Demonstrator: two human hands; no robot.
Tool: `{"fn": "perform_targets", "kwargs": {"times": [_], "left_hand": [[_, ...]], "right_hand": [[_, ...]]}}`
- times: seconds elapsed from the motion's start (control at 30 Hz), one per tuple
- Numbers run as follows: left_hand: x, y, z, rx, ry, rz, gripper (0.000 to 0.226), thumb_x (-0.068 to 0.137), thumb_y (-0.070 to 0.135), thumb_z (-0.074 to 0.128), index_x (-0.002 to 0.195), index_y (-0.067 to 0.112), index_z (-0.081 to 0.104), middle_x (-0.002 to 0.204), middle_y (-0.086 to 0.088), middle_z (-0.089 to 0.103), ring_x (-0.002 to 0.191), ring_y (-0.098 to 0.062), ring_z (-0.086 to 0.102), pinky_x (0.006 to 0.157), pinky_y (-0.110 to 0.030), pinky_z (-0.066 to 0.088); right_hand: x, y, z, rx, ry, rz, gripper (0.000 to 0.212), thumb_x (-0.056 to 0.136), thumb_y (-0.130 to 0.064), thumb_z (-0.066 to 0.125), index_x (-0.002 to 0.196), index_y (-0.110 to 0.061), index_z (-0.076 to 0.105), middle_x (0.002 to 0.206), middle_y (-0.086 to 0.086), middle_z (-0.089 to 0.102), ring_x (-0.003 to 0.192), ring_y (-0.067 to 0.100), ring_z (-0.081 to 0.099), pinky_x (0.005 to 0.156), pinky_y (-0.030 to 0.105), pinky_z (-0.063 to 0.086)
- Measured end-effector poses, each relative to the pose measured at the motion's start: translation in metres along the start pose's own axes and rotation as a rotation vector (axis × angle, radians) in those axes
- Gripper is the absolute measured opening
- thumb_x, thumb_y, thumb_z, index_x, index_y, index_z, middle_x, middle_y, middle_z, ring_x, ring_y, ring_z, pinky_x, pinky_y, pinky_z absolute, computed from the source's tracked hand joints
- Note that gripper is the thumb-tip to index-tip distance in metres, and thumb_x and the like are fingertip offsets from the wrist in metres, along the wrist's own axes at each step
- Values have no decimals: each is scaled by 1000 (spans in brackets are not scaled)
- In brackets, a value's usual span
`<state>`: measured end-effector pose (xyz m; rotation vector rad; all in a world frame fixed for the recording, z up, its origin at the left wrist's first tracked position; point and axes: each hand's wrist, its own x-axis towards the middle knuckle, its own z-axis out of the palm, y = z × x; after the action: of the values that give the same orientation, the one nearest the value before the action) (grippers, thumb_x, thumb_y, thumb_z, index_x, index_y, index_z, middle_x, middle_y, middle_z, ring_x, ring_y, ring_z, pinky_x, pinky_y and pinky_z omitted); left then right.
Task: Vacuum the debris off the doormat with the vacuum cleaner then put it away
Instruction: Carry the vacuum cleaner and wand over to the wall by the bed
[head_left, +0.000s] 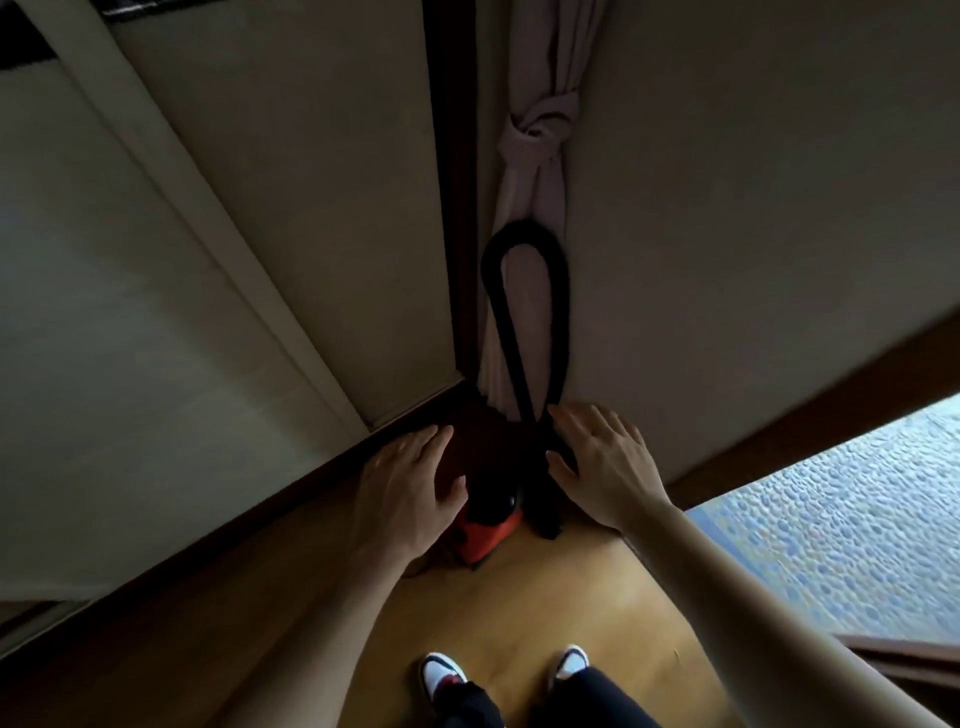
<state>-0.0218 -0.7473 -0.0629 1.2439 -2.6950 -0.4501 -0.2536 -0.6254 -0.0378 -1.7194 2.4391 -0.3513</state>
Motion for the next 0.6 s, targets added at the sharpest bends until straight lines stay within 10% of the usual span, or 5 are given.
{"fn": "perform_targets", "kwargs": {"times": [0.3, 0.6], "left_hand": [[59, -26, 86, -164, 38, 4, 61, 85, 48, 62, 140, 21, 53, 137, 3, 60, 126, -12, 55, 103, -26, 41], [103, -65, 327, -108, 10, 118, 57, 81, 52, 60, 129, 20, 62, 123, 5, 68, 113, -12, 63, 95, -32, 51]], "right_hand": [[59, 58, 90, 161, -2, 132, 65, 84, -54, 37, 136, -18, 53, 136, 7, 59, 121, 32, 55, 96, 46, 48], [100, 161, 302, 120, 66, -26, 60, 90, -46, 49, 141, -13, 52, 130, 12, 63, 117, 34, 61, 99, 49, 50]]}}
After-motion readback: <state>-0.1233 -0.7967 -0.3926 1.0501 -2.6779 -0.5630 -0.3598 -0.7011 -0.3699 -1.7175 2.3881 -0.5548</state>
